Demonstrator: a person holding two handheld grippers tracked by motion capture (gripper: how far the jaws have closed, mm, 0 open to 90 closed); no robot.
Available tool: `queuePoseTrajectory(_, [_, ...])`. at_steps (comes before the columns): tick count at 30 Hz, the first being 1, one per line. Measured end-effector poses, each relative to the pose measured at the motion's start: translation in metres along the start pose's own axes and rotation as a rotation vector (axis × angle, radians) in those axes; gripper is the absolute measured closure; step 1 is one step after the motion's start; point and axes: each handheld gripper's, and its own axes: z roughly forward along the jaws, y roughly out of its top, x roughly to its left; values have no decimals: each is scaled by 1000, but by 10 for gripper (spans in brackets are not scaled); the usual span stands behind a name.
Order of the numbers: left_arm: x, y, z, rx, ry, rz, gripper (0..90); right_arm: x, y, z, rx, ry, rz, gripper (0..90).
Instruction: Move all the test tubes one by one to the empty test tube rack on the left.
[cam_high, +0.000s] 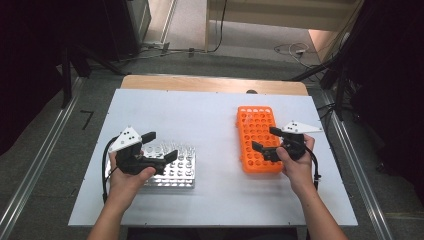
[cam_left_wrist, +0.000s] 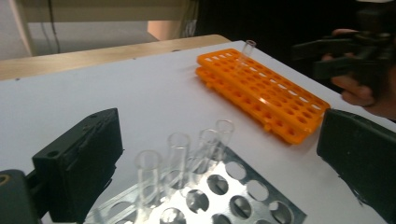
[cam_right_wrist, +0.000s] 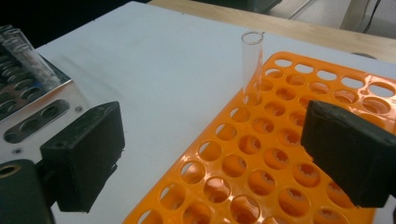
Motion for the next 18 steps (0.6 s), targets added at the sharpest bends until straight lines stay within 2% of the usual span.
queuePoseTrajectory(4, [-6, 0, 4, 14, -13, 18, 0, -6, 5, 18, 31, 16, 20, 111])
queuePoseTrajectory(9, [-8, -1, 6, 15, -28, 12, 0, -14, 12, 37, 66, -4, 50, 198])
queuePoseTrajectory(13, [-9, -1, 6, 16, -25, 10, 0, -23, 15, 51, 94, -23, 73, 316])
queuePoseTrajectory(15, [-9, -1, 6, 16, -26, 7, 0, -26, 15, 57, 104, -41, 92, 415])
queuePoseTrajectory(18, [-9, -1, 6, 16, -26, 7, 0, -28, 19, 63, 126, -63, 103, 512])
